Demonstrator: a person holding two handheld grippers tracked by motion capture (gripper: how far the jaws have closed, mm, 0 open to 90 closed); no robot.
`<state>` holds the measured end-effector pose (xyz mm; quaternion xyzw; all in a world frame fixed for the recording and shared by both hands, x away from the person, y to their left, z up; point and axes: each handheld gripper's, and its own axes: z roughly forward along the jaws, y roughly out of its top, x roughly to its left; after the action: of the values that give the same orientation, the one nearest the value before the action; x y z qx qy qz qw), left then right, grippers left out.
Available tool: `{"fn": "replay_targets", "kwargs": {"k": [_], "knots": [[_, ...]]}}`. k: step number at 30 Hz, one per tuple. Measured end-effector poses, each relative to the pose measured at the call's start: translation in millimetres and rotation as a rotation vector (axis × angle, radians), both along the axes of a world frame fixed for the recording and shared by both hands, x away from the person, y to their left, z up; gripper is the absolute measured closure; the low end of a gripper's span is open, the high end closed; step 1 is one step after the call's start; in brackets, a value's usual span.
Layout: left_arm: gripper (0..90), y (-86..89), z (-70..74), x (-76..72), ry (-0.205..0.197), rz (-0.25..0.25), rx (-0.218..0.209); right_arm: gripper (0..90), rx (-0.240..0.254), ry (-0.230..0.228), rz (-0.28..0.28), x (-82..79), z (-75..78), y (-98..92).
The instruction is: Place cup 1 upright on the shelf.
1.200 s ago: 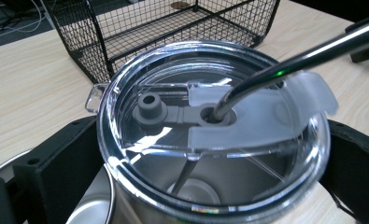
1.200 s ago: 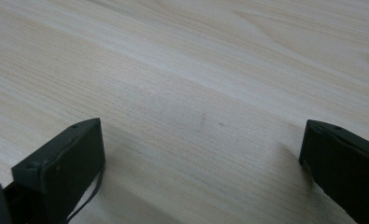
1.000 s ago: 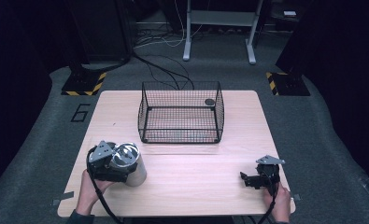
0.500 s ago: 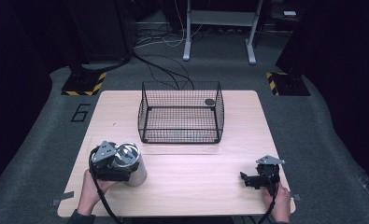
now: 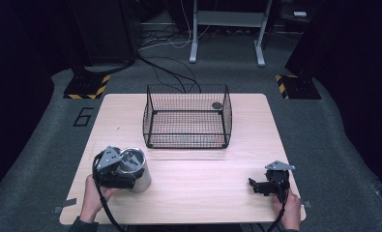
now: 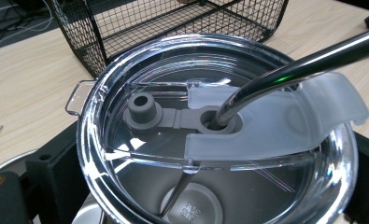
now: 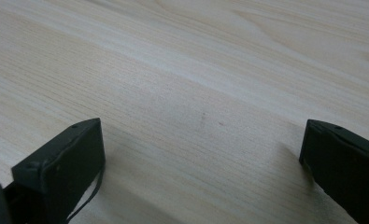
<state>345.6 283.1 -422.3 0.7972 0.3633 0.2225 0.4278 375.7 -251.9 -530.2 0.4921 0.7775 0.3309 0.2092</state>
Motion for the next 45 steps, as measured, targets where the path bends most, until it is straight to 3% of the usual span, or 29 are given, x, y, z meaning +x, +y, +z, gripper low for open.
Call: {"fn": "replay_targets", "kwargs": {"k": [7, 18, 30, 35, 45], "knots": [[3.9, 3.4, 5.9, 0.7, 0.002, -0.013, -0.022, 0.0, 0.0, 0.0, 0.0, 0.0, 0.0, 0.0], [3.9, 0.6, 15.7, 2.0, 0.001, -0.042, -0.014, 0.0, 0.0, 0.0, 0.003, 0.2, 0.0, -0.1], [3.9, -15.9, 30.0, 8.2, -0.01, -0.096, 0.004, 0.0, 0.0, 0.005, 0.012, 0.9, 0.2, -0.7], [3.9, -25.5, 35.2, 13.1, -0.009, -0.124, 0.017, 0.0, -0.007, 0.007, 0.073, 4.1, 0.3, -4.7], [3.9, -39.0, 40.9, 21.1, -0.009, -0.159, 0.014, 0.0, -0.004, 0.005, 0.075, 4.6, 0.3, -4.5]]}}
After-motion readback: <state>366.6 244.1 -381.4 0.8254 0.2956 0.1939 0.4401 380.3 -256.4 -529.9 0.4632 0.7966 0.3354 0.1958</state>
